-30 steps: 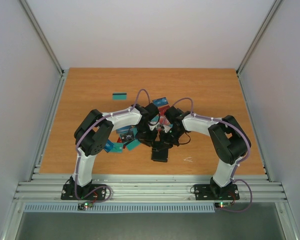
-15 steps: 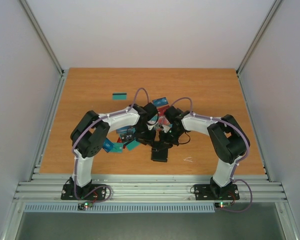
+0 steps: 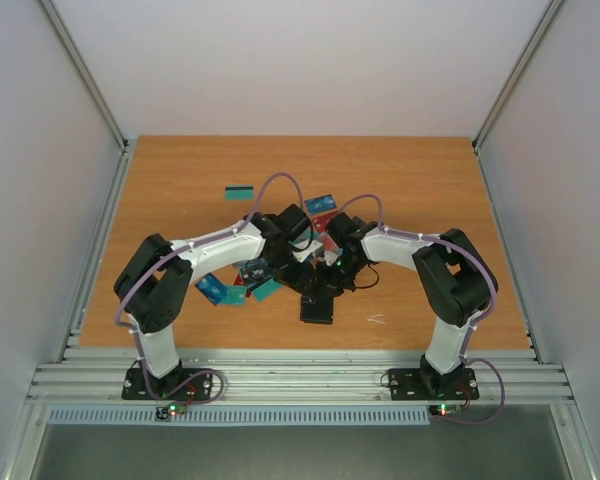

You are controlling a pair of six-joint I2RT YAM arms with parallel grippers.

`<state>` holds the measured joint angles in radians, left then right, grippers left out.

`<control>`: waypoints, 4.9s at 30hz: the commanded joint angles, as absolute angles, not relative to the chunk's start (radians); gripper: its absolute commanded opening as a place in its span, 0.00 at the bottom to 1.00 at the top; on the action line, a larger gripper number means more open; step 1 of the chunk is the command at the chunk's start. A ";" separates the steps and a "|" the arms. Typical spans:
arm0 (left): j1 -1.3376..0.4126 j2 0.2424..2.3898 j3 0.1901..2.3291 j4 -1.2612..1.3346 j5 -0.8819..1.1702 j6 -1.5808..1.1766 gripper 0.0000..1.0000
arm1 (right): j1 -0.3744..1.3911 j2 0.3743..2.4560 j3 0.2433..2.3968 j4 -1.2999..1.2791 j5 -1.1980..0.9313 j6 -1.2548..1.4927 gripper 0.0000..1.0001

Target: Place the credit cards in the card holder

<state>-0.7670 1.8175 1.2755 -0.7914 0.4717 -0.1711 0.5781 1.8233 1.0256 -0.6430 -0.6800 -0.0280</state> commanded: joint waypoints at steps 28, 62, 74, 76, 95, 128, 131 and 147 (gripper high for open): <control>-0.783 1.855 1.083 -0.498 0.426 -0.216 0.41 | 0.555 1.910 1.035 -0.641 -0.655 -0.095 0.01; -0.796 1.638 1.129 -0.532 0.330 -0.316 0.50 | 0.551 1.650 1.159 -0.798 -0.568 -0.104 0.37; -0.577 1.253 1.208 -0.725 0.053 -0.261 1.00 | 0.424 1.330 1.468 -1.076 -0.241 -0.191 0.98; -0.549 1.194 1.183 -0.713 -0.050 -0.241 0.99 | 0.413 1.283 1.494 -1.086 -0.123 -0.208 0.98; -0.323 0.819 0.505 -0.165 -0.334 -0.048 0.97 | 0.293 0.790 0.717 -0.422 0.239 -0.486 0.99; 0.034 1.559 0.354 0.994 0.010 -0.041 1.00 | -0.091 1.580 0.410 0.834 -0.212 -0.460 0.99; 0.034 1.562 0.388 0.929 0.030 -0.034 0.99 | -0.092 1.590 0.415 0.844 -0.217 -0.461 0.99; 0.033 1.561 0.400 0.907 0.078 -0.006 0.99 | -0.088 1.589 0.411 0.850 -0.209 -0.464 0.98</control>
